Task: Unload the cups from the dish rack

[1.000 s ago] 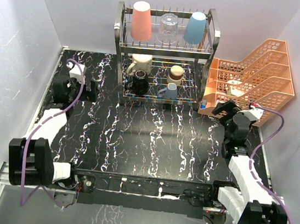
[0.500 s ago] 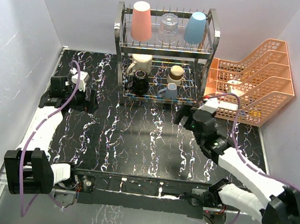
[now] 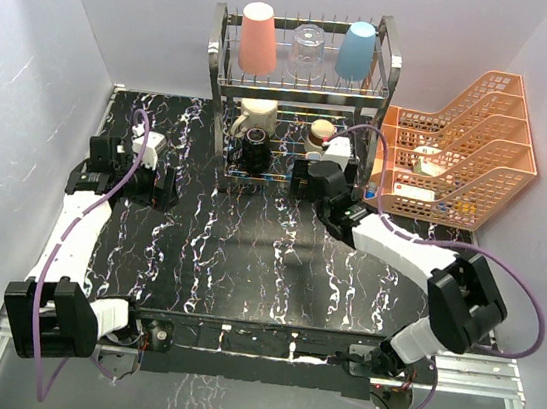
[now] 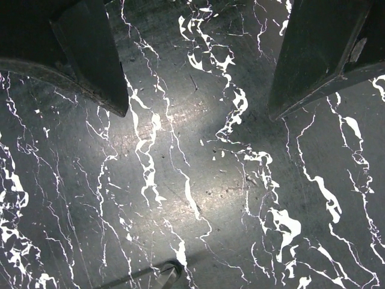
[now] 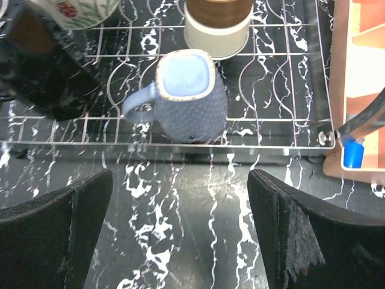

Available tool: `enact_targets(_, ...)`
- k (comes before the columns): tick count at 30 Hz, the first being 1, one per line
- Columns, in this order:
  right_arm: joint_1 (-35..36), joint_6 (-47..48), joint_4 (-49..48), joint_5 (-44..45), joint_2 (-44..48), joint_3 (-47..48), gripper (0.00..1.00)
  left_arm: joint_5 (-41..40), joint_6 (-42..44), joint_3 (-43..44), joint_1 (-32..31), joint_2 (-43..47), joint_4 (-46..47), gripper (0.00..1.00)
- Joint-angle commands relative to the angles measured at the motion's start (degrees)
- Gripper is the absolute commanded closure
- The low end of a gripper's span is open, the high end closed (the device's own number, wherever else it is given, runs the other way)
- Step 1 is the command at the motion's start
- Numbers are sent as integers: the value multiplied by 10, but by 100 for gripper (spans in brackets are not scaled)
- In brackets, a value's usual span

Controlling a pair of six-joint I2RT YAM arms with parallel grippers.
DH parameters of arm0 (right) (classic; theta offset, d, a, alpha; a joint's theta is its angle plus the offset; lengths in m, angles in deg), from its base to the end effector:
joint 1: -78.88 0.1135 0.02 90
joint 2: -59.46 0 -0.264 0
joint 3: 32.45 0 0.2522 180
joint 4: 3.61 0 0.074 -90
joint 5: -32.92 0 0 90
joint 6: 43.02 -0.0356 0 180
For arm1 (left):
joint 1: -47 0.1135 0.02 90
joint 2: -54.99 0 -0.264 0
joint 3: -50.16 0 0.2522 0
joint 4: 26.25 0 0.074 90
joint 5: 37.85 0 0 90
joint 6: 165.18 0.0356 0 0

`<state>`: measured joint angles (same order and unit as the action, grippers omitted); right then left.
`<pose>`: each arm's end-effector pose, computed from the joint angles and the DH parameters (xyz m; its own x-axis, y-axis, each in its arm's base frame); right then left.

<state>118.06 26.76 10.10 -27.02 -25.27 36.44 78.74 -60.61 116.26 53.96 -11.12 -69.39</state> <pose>0.2667 0.1944 0.2559 -0.4310 0.0347 -0.9017 -0.0640 0.9956 0.0689 0.2426 0.0136 0.2825 -0.6028 0.1530 -0.7831 0.3796 0.9182 -0.1127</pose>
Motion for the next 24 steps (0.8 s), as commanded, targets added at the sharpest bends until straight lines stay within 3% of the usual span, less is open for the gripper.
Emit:
enact_targets(1, -43, 34, -38, -32, -34, 50, 2, 41, 23, 31, 3, 8, -34, 3)
enact_targets(5, -61, 72, -53, -73, -62, 70, 2, 70, 30, 35, 2, 2, -39, 3)
enact_targets(15, -128, 126, -52, -286, -91, 78, 2, 92, 31, 58, 3, -18, -37, 3)
enact_targets(24, -141, 188, -43, -295, -140, 109, 2, 101, 25, 76, 2, -20, -47, 3)
